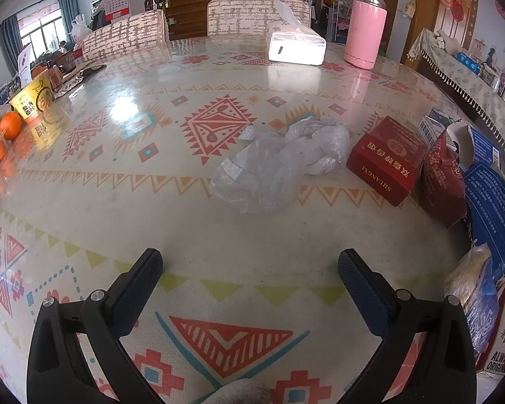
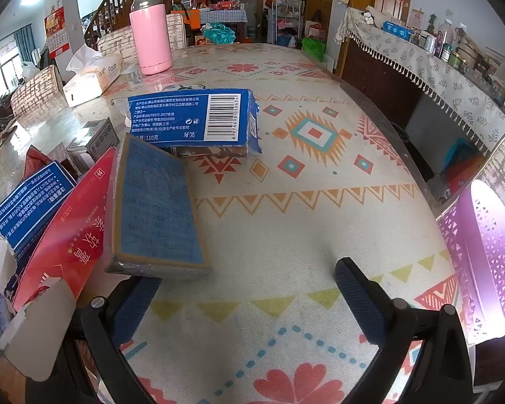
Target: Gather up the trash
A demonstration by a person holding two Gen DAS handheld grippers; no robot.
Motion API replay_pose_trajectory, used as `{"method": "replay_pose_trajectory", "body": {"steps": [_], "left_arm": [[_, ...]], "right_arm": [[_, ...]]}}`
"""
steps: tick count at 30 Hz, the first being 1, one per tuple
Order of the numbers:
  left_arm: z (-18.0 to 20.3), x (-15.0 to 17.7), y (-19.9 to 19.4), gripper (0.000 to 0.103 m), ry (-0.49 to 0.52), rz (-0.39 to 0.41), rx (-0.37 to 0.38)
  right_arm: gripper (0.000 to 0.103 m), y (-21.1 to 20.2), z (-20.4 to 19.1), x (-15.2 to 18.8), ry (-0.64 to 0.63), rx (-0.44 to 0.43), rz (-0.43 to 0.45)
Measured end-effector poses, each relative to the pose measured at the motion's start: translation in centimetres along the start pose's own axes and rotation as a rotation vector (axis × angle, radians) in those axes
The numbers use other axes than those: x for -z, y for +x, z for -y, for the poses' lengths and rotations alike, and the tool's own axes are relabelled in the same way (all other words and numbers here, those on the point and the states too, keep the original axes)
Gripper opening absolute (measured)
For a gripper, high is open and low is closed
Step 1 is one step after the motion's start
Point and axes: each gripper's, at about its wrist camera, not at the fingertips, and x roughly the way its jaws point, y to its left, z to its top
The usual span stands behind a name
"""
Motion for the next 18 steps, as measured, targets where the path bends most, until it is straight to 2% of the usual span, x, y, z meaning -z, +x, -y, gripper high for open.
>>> {"method": "replay_pose_trajectory", "body": {"steps": [18], "left_arm": [[0.0,0.0,0.0,0.103,0.0,0.0,0.0]], "right_arm": [[0.103,0.0,0.01,-0.02,0.0,0.0,0.001]]}}
